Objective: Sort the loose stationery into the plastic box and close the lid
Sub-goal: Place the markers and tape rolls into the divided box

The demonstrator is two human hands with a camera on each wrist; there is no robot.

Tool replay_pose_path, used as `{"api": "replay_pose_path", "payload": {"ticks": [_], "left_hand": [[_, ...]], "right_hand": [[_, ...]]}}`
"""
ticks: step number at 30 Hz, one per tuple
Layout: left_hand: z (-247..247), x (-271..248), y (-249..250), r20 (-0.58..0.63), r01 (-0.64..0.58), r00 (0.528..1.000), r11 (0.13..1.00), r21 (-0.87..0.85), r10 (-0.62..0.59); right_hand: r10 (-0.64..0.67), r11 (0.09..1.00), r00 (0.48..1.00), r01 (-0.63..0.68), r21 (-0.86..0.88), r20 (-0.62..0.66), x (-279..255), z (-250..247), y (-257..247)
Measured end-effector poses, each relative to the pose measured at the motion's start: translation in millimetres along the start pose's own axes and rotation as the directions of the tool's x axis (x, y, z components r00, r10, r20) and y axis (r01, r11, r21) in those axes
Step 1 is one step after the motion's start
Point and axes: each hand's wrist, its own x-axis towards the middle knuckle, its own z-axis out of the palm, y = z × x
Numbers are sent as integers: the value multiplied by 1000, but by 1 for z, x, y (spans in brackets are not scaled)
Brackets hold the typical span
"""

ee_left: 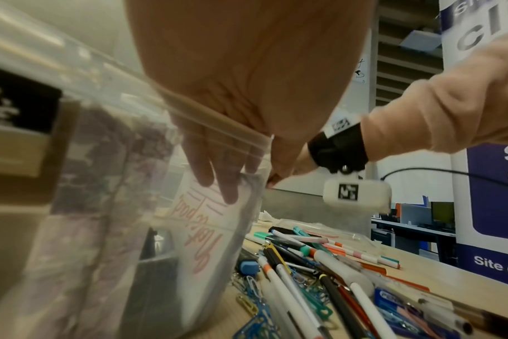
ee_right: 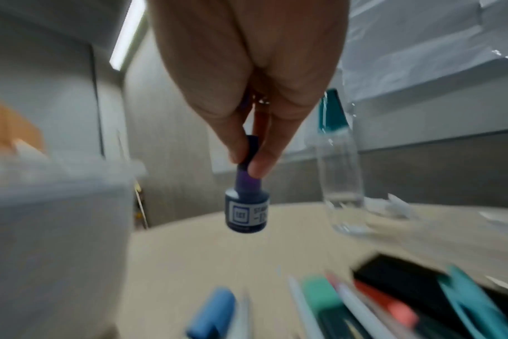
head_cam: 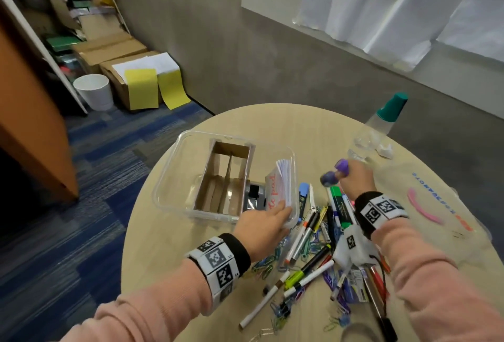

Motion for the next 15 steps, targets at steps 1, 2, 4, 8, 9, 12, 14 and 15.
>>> {"api": "replay_pose_path", "payload": {"ticks": [1, 2, 4, 8, 9, 12, 14, 15], "left_hand": [[0, 0, 0, 4, -3, 1000, 1000, 5, 3], [-1, 0, 0, 9, -7, 1000, 1000, 11, 7], [-1, 0, 0, 18, -12, 1000, 1000, 17, 12], [0, 1, -2, 34, -8, 999, 1000, 0, 8], [0, 2, -3, 41, -4, 999, 1000, -2, 4], [1, 1, -4, 55, -3, 998, 1000, -2, 3], [1, -1, -4, 46, -21, 999, 1000, 14, 20], [1, -1, -4, 45, -33, 998, 999, 23, 32]], "right_hand": [[-6, 998, 998, 10, 56, -68, -2, -10, -13], [-12, 996, 993, 23, 90, -121, -3, -19, -27], [-1, 981, 994, 22, 192, -112, -5, -35, -56], [-79, 947, 986, 29, 319, 146, -18, -35, -112], [-101, 973, 973, 53, 226, 208, -20, -28, -125], [-86, 985, 934, 133, -113, 347, -23, -2, -153], [-21, 960, 923, 126, -249, 385, -20, 14, -160], [14, 947, 919, 114, -299, 393, -18, 20, -162]]}}
